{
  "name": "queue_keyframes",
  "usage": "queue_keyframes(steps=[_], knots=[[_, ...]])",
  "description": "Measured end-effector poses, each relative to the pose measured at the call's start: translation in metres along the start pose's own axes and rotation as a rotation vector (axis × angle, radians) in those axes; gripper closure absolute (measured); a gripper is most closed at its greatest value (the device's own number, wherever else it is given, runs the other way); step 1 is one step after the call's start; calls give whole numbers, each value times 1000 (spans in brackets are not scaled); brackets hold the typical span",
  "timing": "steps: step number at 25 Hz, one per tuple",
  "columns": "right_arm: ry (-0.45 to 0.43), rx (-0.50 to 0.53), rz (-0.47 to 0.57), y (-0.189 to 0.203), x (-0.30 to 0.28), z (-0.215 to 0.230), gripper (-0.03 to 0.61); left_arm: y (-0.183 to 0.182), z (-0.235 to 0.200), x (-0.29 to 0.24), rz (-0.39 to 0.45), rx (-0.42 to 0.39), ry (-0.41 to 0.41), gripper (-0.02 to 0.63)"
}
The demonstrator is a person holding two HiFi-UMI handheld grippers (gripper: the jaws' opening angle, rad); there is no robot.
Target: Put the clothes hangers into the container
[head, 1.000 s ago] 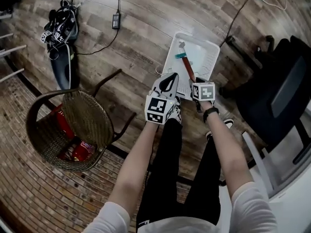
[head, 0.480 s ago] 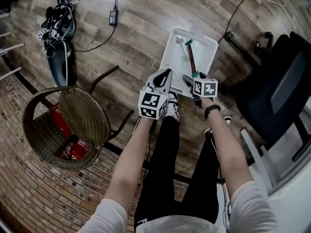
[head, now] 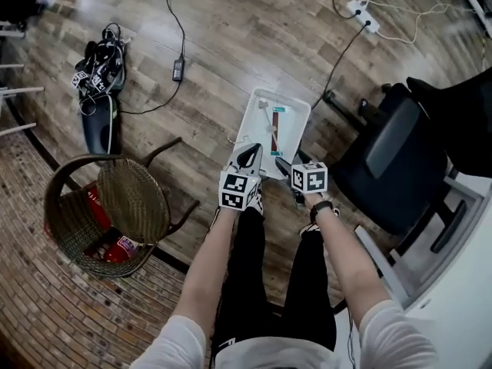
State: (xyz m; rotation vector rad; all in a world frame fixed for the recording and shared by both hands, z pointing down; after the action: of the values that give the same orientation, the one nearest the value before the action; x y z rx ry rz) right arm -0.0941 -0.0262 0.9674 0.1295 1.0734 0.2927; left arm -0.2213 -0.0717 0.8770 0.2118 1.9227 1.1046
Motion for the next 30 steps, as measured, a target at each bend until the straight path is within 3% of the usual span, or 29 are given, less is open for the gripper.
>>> queue_keyframes(steps=[4,9,15,21,25,30], knots=[[11,-28,61,-21,58,-11,244,-47,23,23,11,-9,11,604],[4,-76,146,-40,143,-29,262,-101,62,60,15,-20,8,603],[14,-98,335,-94,261,-41,273,-191,118,84,79,-23,53,603],[50,-137,473,-97,380,-33,281,-265,194,121,112,-108,111,603],[98,-147,636,-114,467,-20,324,-324,235,128,153,-200,153,603],[152,-119,774,-106,566,-5,364,-366,290,153,194,-287,176,603]])
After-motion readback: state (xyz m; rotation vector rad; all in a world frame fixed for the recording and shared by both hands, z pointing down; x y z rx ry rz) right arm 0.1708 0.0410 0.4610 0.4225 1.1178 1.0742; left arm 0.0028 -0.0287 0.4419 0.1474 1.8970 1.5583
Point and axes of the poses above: the fingertips, and each gripper's own axes: x backward along the fingers, z to its right, y out of its underside, the point moved 3 cm from there along x, backward along the fingers, and after that the axes turned 10 degrees about -x, right-handed, at the moved point
